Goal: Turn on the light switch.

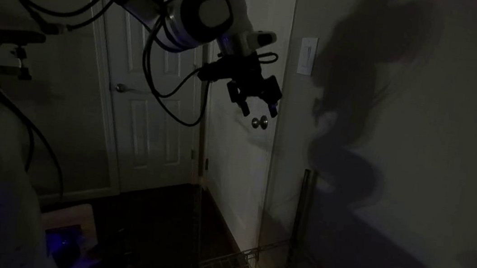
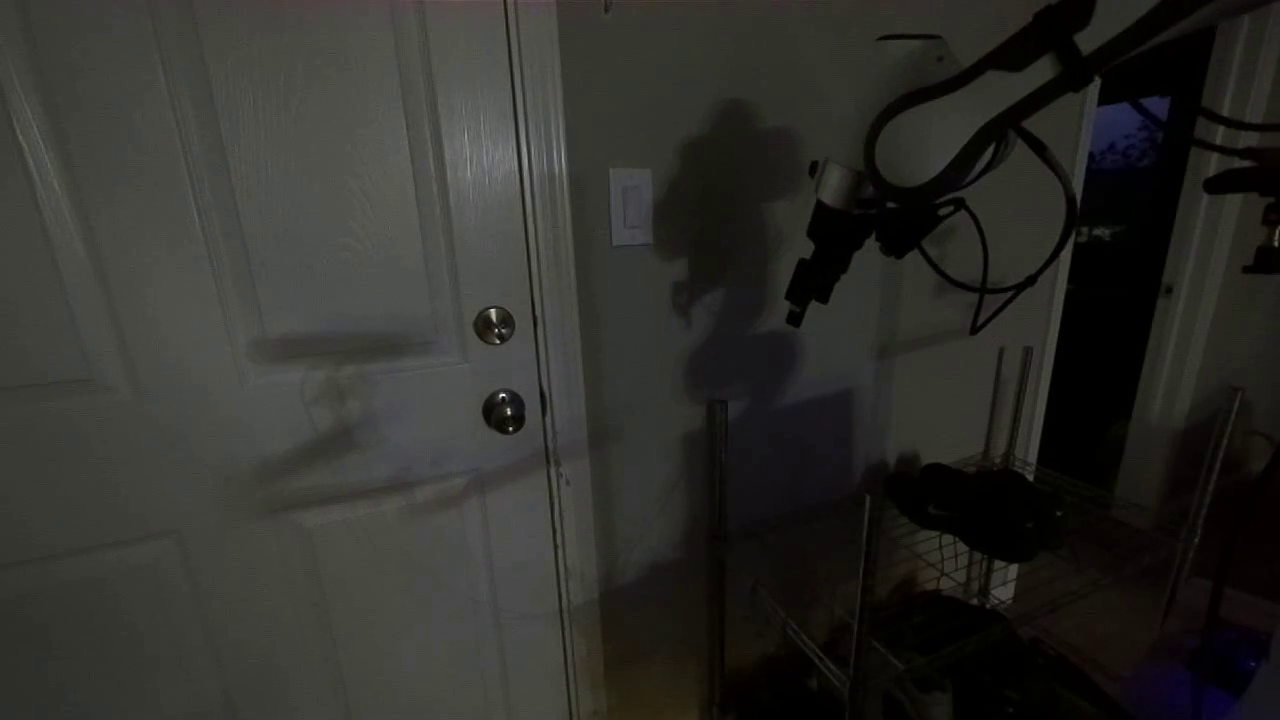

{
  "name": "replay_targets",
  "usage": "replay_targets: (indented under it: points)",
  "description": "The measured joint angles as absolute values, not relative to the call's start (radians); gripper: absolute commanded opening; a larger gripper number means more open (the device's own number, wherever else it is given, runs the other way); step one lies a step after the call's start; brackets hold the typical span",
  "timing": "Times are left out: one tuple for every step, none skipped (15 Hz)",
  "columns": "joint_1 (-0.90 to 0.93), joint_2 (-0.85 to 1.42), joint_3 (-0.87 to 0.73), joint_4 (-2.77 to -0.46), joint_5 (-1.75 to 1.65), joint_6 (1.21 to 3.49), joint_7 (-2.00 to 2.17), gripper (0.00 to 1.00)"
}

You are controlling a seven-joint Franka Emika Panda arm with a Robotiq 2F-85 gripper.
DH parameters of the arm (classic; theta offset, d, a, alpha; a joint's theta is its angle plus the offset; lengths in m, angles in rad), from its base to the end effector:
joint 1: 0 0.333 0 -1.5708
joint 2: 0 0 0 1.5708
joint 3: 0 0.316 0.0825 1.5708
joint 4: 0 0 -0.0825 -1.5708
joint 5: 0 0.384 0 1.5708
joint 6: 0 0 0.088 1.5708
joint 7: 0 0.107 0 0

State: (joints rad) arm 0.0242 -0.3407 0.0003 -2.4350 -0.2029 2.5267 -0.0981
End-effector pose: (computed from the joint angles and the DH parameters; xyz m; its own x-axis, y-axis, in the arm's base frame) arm 0.4704 0.0136 0.4774 0.8788 0.2814 0.3855 0.2118 -0.9537 0.2134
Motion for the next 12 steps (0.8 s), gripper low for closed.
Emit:
replay_targets:
  points:
    - [0.027, -0.325, 0.009, -2.417, -0.205, 2.553, -0.098, 0.74]
    - [0.029, -0.31, 0.017, -2.401, -0.209, 2.583, -0.098, 0.67]
    - [0.03, -0.296, 0.024, -2.386, -0.214, 2.614, -0.099, 0.6]
    - [0.03, -0.283, 0.03, -2.373, -0.222, 2.647, -0.099, 0.53]
    - [0.03, -0.272, 0.034, -2.362, -0.233, 2.68, -0.099, 0.47]
    - [0.029, -0.261, 0.037, -2.354, -0.248, 2.715, -0.099, 0.41]
    - [0.029, -0.251, 0.04, -2.346, -0.259, 2.746, -0.099, 0.34]
    - [0.029, -0.241, 0.042, -2.339, -0.268, 2.775, -0.099, 0.28]
    - [0.029, -0.232, 0.043, -2.333, -0.277, 2.802, -0.099, 0.2]
    - [0.028, -0.222, 0.044, -2.327, -0.289, 2.829, -0.099, 0.15]
    - [0.028, -0.211, 0.047, -2.318, -0.3, 2.854, -0.099, 0.07]
    - [0.027, -0.2, 0.049, -2.308, -0.318, 2.879, -0.099, 0.03]
